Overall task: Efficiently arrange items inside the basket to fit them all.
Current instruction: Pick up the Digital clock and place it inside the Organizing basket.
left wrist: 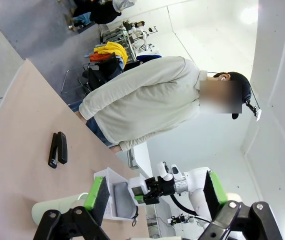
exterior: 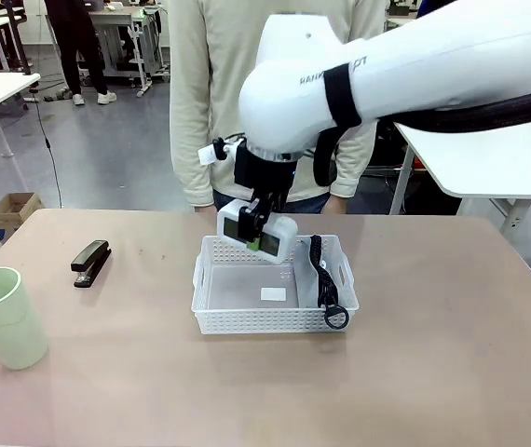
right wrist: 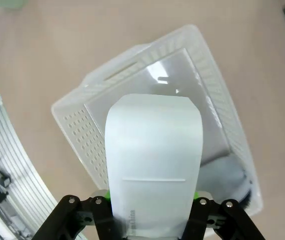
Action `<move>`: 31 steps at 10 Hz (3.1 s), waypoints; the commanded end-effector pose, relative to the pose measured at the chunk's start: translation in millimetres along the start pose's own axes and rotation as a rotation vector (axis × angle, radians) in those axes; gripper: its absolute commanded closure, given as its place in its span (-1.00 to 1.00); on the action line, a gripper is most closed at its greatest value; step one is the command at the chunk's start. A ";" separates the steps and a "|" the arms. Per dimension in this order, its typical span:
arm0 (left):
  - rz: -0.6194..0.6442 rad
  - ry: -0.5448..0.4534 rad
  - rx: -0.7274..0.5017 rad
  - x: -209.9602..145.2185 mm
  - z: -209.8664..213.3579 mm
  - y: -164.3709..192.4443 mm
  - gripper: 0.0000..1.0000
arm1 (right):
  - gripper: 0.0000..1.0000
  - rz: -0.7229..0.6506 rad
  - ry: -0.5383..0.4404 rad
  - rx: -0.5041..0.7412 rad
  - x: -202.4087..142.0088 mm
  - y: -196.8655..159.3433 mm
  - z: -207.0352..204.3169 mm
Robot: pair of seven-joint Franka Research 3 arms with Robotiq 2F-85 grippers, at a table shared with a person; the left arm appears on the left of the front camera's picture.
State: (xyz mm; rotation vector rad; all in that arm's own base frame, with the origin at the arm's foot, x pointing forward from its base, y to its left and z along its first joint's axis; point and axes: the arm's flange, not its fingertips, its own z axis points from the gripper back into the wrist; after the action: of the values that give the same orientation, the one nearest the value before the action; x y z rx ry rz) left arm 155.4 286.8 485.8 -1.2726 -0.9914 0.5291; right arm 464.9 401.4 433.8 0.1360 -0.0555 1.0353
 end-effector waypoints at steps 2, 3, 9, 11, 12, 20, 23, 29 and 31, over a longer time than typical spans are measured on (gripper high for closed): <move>-0.025 -0.007 -0.020 0.2 -1.0 -0.7 -1.00 | -0.05 0.034 0.003 -0.026 -2.3 -3.2 15.6; -0.025 -0.007 -0.020 0.2 -1.0 -0.7 -1.00 | -0.05 0.034 0.003 -0.026 -2.3 -3.2 15.6; -0.025 -0.007 -0.020 0.2 -1.0 -0.7 -1.00 | -0.05 0.069 0.036 -0.089 -9.0 -26.4 -73.0; -0.025 -0.007 -0.020 0.2 -1.0 -0.7 -1.00 | -0.05 0.072 0.028 -0.037 -12.6 -29.4 -93.7; -0.025 -0.007 -0.020 0.2 -1.0 -0.7 -1.00 | -0.05 0.048 0.015 -0.027 -12.2 -31.3 -100.8; -0.025 -0.007 -0.020 0.2 -1.0 -0.7 -1.00 | -0.87 0.040 0.014 0.021 -6.6 -36.9 -116.6; -0.025 -0.007 -0.020 0.2 -1.0 -0.7 -1.00 | -1.00 0.057 0.010 0.016 -6.8 -37.1 -116.6; -0.025 -0.007 -0.020 0.2 -1.0 -0.7 -1.00 | -1.00 0.087 -0.041 0.013 -22.6 -39.1 -92.1; -0.025 -0.007 -0.020 0.2 -1.0 -0.7 -1.00 | -1.00 0.032 -0.125 -0.068 -56.4 -38.5 -23.2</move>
State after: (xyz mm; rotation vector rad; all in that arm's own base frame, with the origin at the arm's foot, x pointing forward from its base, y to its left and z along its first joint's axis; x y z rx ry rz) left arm 155.3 286.8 486.0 -1.2725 -0.9925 0.5284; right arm 494.7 370.6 368.0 0.1255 -0.1308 1.0689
